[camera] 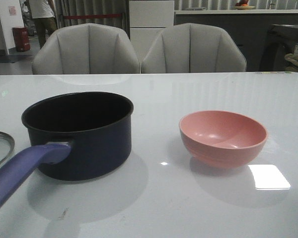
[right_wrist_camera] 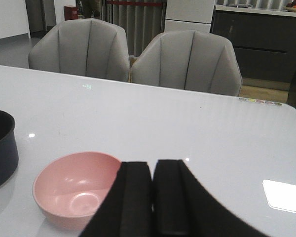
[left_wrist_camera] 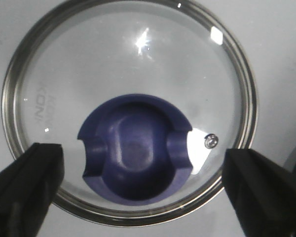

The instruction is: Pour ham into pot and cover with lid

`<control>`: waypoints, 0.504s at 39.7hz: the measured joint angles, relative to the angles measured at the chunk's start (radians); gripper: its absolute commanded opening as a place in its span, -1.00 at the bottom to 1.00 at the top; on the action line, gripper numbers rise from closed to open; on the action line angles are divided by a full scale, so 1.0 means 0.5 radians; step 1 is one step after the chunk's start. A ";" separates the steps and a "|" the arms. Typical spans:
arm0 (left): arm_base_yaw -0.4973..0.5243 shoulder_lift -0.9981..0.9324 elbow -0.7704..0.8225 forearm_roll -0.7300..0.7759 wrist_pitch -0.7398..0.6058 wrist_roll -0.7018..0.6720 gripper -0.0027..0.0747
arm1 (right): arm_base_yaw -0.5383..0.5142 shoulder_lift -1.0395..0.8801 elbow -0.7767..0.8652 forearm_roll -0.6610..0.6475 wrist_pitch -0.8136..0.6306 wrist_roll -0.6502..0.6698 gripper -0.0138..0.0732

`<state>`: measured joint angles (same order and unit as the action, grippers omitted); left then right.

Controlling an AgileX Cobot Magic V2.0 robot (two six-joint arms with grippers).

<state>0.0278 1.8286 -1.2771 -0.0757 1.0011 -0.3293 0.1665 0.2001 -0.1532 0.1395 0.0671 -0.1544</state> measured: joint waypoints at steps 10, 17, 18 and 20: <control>0.000 0.102 0.000 0.000 0.018 0.006 0.66 | 0.000 0.000 0.000 0.000 0.000 0.000 -0.37; 0.000 0.105 0.000 -0.005 -0.006 0.009 0.47 | 0.000 0.000 0.000 0.000 0.000 0.000 -0.37; 0.000 0.105 -0.001 -0.008 -0.006 0.009 0.44 | 0.000 0.000 0.000 0.000 0.000 0.000 -0.37; 0.000 0.105 -0.001 -0.008 -0.014 0.009 0.41 | 0.000 0.000 0.000 0.000 0.000 0.000 -0.37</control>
<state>0.0278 1.8809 -1.2778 -0.0796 0.9942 -0.3248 0.1665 0.2001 -0.1532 0.1395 0.0671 -0.1544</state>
